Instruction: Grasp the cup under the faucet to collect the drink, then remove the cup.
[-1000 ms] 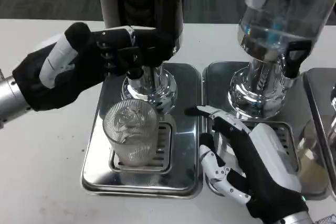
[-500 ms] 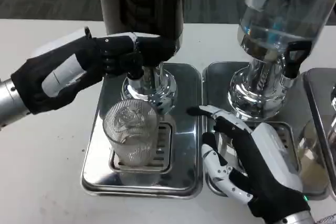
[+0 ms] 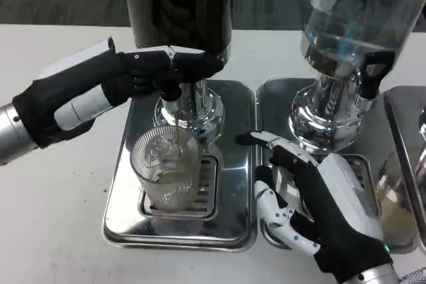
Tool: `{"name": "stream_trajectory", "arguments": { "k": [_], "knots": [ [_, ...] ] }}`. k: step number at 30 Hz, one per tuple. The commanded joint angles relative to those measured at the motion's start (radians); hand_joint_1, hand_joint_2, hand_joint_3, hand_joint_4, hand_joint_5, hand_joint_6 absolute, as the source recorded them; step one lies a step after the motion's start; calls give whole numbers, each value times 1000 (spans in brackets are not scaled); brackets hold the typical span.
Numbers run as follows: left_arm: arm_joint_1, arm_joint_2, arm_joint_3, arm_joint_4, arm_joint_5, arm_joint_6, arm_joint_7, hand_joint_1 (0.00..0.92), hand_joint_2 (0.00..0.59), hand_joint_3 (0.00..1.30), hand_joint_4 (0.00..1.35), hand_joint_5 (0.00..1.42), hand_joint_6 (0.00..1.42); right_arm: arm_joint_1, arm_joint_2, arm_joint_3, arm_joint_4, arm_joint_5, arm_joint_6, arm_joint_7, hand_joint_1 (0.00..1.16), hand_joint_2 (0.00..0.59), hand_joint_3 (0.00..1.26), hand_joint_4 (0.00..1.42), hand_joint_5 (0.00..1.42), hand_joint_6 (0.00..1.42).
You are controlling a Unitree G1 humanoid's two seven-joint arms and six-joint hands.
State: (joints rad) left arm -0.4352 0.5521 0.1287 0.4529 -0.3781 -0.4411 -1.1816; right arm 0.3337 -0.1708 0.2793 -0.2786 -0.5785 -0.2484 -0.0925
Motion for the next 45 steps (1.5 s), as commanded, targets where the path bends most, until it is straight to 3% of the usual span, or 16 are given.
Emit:
{"name": "stream_trajectory", "arguments": {
  "k": [1,9,12,23,30,45],
  "knots": [
    [30,13,-29,-7,40,-39,-14,0,35,250,141,121,106,-5,-4,-8,2,11,9,3,348,586,295,201,173,286],
    [34,20,-36,4,66,-117,16,0,38,248,141,113,106,-4,-4,-11,1,31,17,8,350,586,288,198,173,273],
    [33,23,-41,12,72,-138,25,0,39,247,141,111,109,-8,-3,-13,14,81,8,29,357,572,274,190,170,266],
    [34,38,-58,20,90,-191,49,0,39,246,140,110,117,-43,-25,-8,35,166,-1,97,471,337,127,123,151,253],
    [37,41,-59,18,99,-204,62,0,38,242,140,109,110,-79,-41,1,70,224,-11,154,484,249,55,64,102,214],
    [51,53,-58,-10,95,-207,71,0,44,237,131,109,106,-165,-20,32,186,212,-37,152,540,222,57,64,75,165]
  ]
}}
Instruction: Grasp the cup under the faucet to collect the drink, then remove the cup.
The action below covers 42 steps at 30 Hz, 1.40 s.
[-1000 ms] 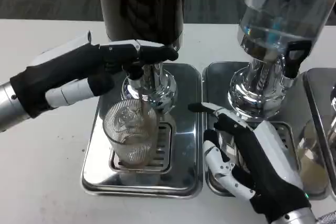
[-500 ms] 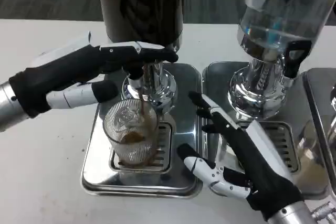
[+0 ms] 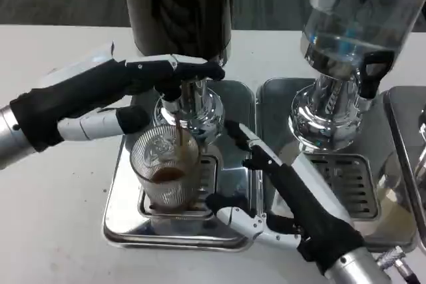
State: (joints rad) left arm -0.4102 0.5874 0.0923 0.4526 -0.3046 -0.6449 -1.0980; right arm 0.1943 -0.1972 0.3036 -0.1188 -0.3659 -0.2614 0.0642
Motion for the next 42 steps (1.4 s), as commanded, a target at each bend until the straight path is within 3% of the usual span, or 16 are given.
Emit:
{"name": "stream_trajectory", "arguments": {
  "k": [1,22,42],
  "knots": [
    [27,18,-21,-12,21,-3,-12,0,45,237,131,109,106,-32,10,10,34,-2,-25,-7,541,222,57,64,75,164],
    [42,34,-19,-42,22,-9,1,0,45,237,133,109,106,-141,51,51,188,-32,-87,-44,547,221,58,64,82,173],
    [58,48,-17,-69,18,-1,16,0,45,237,140,109,105,-195,89,74,261,-29,-101,-53,551,221,67,64,86,163]
  ]
}}
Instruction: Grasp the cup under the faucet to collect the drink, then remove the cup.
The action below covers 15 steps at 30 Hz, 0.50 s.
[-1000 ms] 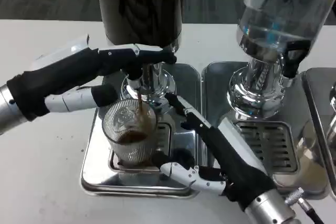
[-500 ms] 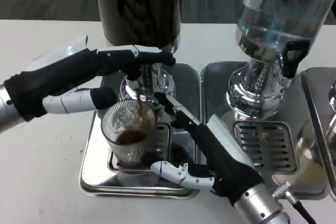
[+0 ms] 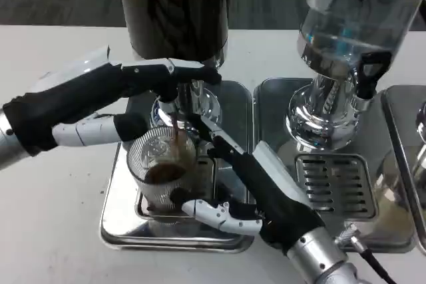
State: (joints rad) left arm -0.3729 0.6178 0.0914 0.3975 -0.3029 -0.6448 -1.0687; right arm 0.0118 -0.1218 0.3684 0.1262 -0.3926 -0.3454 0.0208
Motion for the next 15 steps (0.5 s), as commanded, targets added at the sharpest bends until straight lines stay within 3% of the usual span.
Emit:
{"name": "stream_trajectory", "arguments": {
  "k": [1,15],
  "knots": [
    [20,18,-16,-14,16,-1,-13,0,44,237,140,109,105,-16,17,11,20,-3,-17,-12,550,221,67,64,86,163],
    [29,29,4,-19,3,6,5,0,48,237,140,109,105,-63,49,31,59,-9,-10,-14,552,224,67,58,86,162]
  ]
}}
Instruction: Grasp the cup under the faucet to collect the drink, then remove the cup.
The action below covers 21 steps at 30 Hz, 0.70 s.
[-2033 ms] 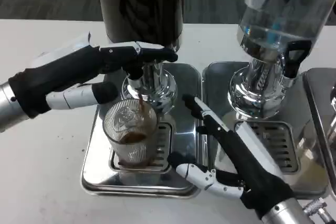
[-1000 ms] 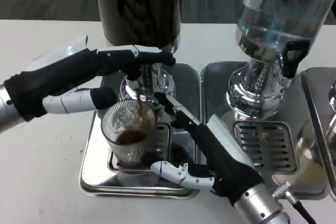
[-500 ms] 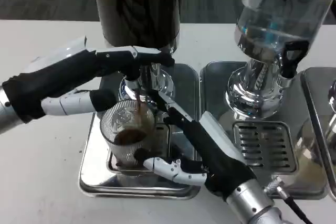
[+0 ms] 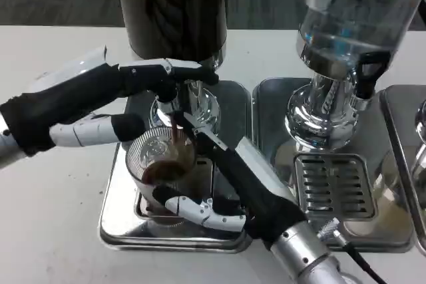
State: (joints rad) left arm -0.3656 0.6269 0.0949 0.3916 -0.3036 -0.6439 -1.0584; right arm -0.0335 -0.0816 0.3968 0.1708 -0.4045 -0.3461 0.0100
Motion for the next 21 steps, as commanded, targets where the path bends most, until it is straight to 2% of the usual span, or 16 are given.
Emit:
{"name": "stream_trajectory", "arguments": {
  "k": [1,11,21],
  "knots": [
    [22,20,2,-13,3,6,-4,0,48,237,140,109,105,-19,10,2,16,4,-9,-3,552,224,67,57,86,162],
    [43,27,47,-24,-26,30,14,0,49,237,140,109,116,-28,16,9,26,17,-14,8,557,227,75,63,86,162],
    [73,50,133,-11,-61,52,46,0,53,245,152,122,126,-48,30,17,49,19,-18,10,554,224,86,76,97,162]
  ]
}}
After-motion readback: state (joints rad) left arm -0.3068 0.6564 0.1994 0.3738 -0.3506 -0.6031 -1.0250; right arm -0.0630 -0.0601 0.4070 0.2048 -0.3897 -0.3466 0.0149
